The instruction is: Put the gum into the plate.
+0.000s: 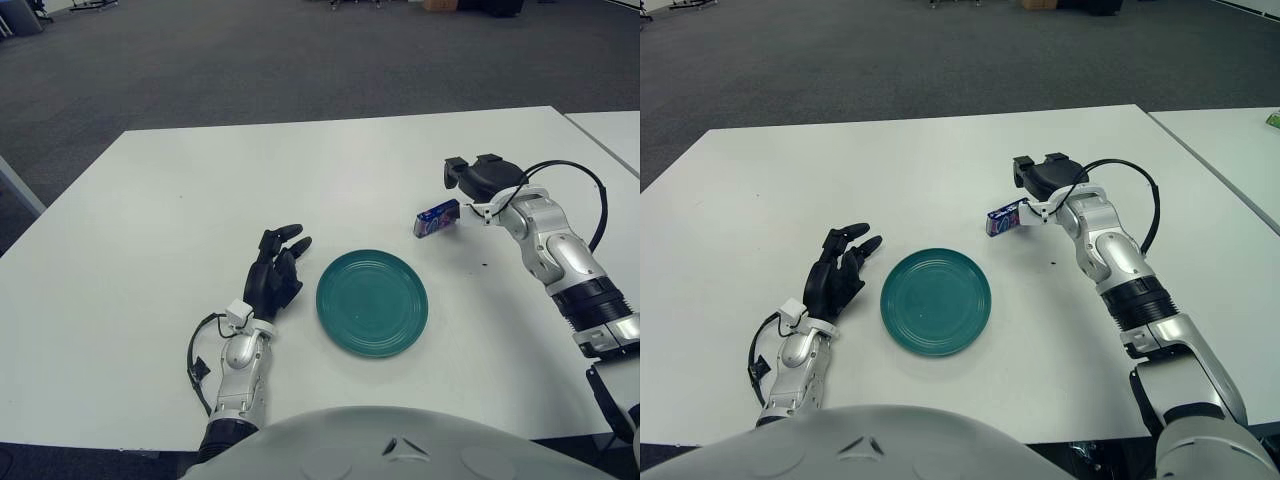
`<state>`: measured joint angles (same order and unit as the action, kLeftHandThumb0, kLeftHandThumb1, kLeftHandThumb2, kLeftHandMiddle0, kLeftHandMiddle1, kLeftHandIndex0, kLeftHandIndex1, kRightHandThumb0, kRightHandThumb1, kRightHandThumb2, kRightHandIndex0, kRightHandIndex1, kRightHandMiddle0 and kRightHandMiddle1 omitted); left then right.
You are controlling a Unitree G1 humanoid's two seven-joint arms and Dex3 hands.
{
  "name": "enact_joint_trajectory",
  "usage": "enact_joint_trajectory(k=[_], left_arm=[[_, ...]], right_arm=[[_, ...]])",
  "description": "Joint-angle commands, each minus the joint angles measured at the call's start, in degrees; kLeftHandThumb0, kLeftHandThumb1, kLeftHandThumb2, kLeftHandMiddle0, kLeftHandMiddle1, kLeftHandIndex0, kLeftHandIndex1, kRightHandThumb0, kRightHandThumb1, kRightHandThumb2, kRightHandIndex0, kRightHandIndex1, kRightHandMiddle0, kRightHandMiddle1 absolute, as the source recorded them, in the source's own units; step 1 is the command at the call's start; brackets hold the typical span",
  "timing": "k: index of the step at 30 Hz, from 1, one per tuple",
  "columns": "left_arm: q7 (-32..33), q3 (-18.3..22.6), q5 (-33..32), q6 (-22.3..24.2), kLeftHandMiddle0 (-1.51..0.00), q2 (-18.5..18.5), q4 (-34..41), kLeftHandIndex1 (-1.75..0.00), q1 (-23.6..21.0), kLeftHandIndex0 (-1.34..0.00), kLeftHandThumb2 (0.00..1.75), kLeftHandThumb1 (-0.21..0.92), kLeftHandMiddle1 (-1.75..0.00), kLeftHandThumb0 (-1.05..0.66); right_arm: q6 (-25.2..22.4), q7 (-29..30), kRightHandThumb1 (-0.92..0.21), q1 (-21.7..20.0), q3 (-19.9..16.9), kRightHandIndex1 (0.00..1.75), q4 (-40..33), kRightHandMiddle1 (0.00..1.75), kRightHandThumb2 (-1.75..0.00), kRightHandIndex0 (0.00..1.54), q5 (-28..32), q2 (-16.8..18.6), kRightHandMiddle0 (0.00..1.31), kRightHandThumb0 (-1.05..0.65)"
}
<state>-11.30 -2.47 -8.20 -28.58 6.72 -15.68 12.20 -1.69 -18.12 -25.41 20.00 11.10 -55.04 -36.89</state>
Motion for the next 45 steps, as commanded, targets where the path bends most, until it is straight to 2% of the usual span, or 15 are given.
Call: enact_joint_trajectory(k=[1, 21, 30, 45], left_arm=[[1.0, 0.0, -0.5, -0.2, -0.39, 2.2, -5.3, -1.1, 4.0, -0.14, 0.85, 0.92, -0.52, -0.91], [0.7, -1.1, -0.3, 0.8, -0.41, 1.8, -3.2, -1.09, 5.1, -0.13, 0.87, 0.92, -0.55, -0.93], [0.9, -1.5, -0.5, 1.1, -0.4, 2.0, -2.2, -1.08, 5.8, -0.11, 0.87, 0.92, -0.56, -0.93], [0.5, -2.1, -1.5, 1.6, -0.41, 2.2, -1.3, -1.09, 6.3, -0.14, 0.84, 0.92, -0.59, -0.91]], right_arm=[[0.6, 0.1, -0.92, -1.2, 1.0, 0.81, 1.1, 1.53, -0.39, 0.13, -0.1, 0.3, 0.0, -0.79], [1.4, 1.3, -0.92, 0.4, 4.7, 0.82, 4.1, 1.46, -0.36, 0.14, -0.1, 2.8, 0.0, -0.71], [1.0, 1.8, -0.91, 1.1, 6.5, 0.93, 5.8, 1.51, -0.32, 0.14, -0.4, 3.7, 0.0, -0.68], [2.2, 7.5, -0.91, 1.1, 10.0, 0.92, 16.0, 1.53, -0.32, 0.17, -0.4, 6.1, 0.0, -0.77]])
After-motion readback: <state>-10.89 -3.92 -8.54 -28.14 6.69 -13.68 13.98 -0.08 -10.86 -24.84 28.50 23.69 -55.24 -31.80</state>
